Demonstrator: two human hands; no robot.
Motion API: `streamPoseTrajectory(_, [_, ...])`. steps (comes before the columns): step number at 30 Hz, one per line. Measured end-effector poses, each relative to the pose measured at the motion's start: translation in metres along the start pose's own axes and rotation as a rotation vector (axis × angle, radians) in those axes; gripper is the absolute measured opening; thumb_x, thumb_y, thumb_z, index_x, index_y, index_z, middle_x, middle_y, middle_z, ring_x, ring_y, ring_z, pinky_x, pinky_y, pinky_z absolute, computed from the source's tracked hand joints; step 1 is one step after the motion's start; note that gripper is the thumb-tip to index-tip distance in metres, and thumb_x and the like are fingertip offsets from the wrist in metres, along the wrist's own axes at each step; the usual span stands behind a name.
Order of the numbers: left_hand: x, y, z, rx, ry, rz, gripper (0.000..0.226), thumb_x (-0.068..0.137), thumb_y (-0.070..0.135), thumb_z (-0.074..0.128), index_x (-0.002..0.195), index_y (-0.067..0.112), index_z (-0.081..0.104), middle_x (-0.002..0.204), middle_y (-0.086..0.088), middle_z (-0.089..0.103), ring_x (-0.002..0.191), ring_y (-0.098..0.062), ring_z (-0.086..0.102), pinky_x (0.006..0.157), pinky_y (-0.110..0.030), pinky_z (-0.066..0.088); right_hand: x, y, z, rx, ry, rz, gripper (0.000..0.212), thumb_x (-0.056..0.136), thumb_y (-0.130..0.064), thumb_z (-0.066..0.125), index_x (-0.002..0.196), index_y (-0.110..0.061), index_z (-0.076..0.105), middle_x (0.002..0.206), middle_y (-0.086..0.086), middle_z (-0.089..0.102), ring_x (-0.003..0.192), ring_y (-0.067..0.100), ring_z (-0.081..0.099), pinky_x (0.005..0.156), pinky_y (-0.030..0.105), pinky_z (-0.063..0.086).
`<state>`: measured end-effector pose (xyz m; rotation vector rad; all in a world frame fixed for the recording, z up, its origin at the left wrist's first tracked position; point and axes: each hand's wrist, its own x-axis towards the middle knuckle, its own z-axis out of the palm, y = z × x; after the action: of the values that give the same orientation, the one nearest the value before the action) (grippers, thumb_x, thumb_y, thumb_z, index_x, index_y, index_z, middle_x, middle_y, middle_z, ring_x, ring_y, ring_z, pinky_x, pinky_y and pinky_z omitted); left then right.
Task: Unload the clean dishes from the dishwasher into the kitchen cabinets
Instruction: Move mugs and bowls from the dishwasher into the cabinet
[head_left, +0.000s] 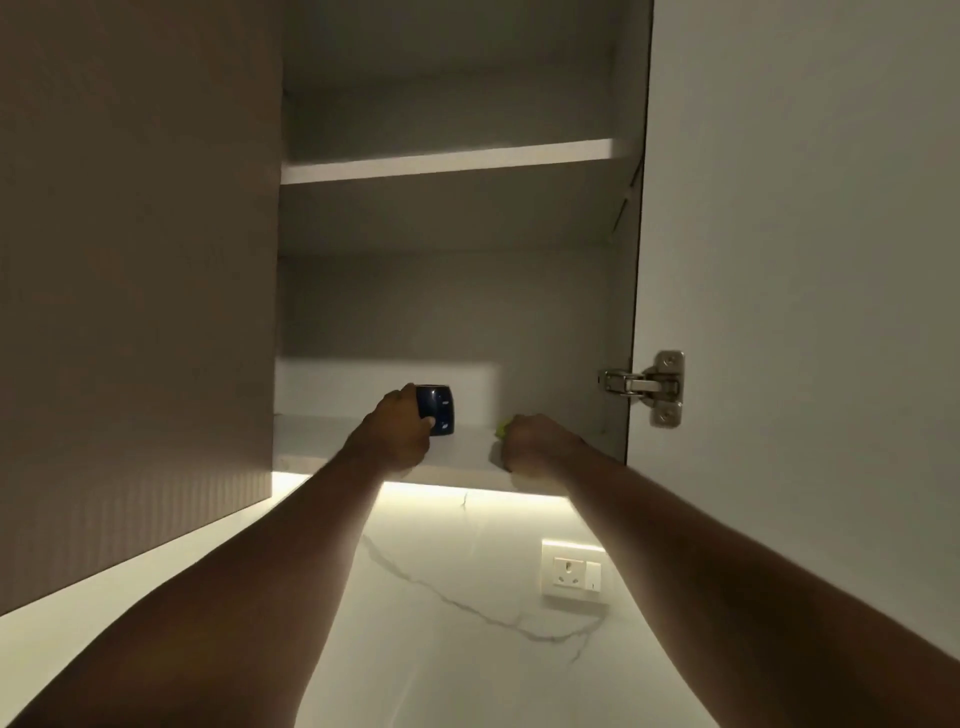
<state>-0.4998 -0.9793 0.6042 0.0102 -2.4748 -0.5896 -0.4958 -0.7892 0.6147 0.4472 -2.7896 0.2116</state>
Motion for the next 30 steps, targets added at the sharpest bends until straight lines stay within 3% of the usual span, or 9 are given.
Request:
streamPoseTrajectory(5, [-0.069,0.029,-0.023,0.18,0.016,0.052,0.048,0.103,0.037,0.041,0.146,0.014,0.038,0.148,-0.009,0.044,0.135,-0.027,0.043,0.107,-0.037,0.037,-0.039,0.007,-0.006,0.03,0.111,-0.088,0.029,0.096,-0.016,0.047,0.121,-0.004,0.058,0.12,0.014,0.058,0.113,0.034,0.057,0.088,0.037,0.047])
streamPoseTrajectory(8, [-0.106,0.043,-0.033,0.288,-0.003,0.032,0.054,0.104,0.041,0.036,0.151,0.015,0.031,0.157,-0.005,0.032,0.143,-0.026,0.033,0.113,-0.039,0.03,-0.064,0.016,-0.003,0.02,0.246,-0.192,0.029,0.095,-0.021,0.049,0.118,-0.007,0.058,0.117,0.008,0.054,0.114,0.031,0.055,0.093,0.036,0.045])
streamPoseTrajectory(13, [-0.158,0.064,-0.043,0.426,0.0,0.034,0.062,0.104,0.044,0.031,0.156,0.014,0.018,0.164,-0.004,0.012,0.151,-0.022,0.012,0.12,-0.038,0.018,-0.117,0.027,-0.005,0.145,0.345,-0.298,0.044,0.099,-0.018,0.043,0.141,-0.008,0.045,0.151,0.01,0.04,0.138,0.03,0.038,0.111,0.038,0.034])
streamPoseTrajectory(16, [-0.194,0.084,-0.048,0.451,0.002,0.019,0.063,0.104,0.045,0.031,0.156,0.013,0.016,0.165,-0.004,0.01,0.151,-0.021,0.01,0.12,-0.036,0.015,-0.144,0.037,-0.008,0.17,0.393,-0.339,0.045,0.1,-0.018,0.039,0.143,-0.008,0.042,0.153,0.01,0.038,0.139,0.03,0.036,0.113,0.037,0.033])
streamPoseTrajectory(20, [-0.237,0.1,-0.059,0.482,-0.005,-0.003,0.065,0.103,0.045,0.03,0.156,0.011,0.015,0.165,-0.005,0.01,0.151,-0.02,0.011,0.122,-0.036,0.016,-0.185,0.044,-0.01,0.205,0.424,-0.345,0.042,0.101,-0.022,0.036,0.141,-0.009,0.044,0.149,0.01,0.042,0.131,0.031,0.044,0.108,0.037,0.037])
streamPoseTrajectory(24, [-0.271,0.107,-0.068,0.482,-0.008,-0.03,0.065,0.103,0.045,0.03,0.156,0.01,0.016,0.164,-0.006,0.011,0.151,-0.021,0.012,0.122,-0.036,0.017,-0.221,0.048,-0.008,0.207,0.408,-0.343,0.046,0.104,-0.027,0.036,0.147,-0.011,0.039,0.155,0.008,0.037,0.14,0.029,0.036,0.115,0.037,0.03])
streamPoseTrajectory(30, [-0.315,0.112,-0.065,0.448,-0.019,0.002,0.064,0.103,0.042,0.029,0.156,0.008,0.014,0.164,-0.007,0.01,0.151,-0.02,0.01,0.122,-0.034,0.015,-0.276,0.059,-0.002,0.187,0.404,-0.326,0.046,0.102,-0.026,0.038,0.145,-0.009,0.041,0.155,0.009,0.037,0.138,0.028,0.037,0.114,0.034,0.029])
